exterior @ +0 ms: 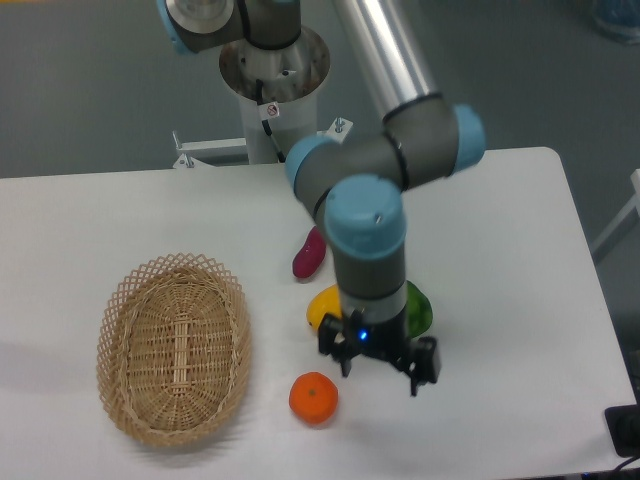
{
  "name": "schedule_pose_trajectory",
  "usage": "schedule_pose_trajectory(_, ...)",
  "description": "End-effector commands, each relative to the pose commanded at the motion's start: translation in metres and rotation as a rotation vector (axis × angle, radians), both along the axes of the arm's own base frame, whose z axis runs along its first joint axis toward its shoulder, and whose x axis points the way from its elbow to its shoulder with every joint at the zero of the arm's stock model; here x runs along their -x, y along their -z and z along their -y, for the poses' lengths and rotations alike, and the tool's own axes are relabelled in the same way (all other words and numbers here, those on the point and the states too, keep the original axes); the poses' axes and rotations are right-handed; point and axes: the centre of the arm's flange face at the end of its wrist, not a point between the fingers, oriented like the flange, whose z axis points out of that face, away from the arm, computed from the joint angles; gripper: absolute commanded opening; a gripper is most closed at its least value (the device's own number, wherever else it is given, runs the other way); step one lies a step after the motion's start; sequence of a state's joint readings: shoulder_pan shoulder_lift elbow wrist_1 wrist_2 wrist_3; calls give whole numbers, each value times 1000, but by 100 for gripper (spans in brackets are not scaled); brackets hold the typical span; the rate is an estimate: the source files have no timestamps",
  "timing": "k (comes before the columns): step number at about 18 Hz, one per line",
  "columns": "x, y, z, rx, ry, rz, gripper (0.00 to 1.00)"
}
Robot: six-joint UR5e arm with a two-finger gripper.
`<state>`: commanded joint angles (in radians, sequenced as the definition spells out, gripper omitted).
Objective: Place the orange on the table
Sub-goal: 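Open the gripper, release the orange, and raise the gripper away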
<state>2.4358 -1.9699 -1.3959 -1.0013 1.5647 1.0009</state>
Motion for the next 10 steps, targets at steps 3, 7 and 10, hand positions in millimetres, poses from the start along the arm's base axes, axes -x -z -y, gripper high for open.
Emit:
schedule_pose_trajectory(3, 6, -16, 21, 50, 90, -6, 100)
schedule_pose_trajectory(7, 22, -33, 55, 101, 165, -6, 100)
schedule_pose_trajectory(10, 24, -43, 66, 110, 201, -20, 100)
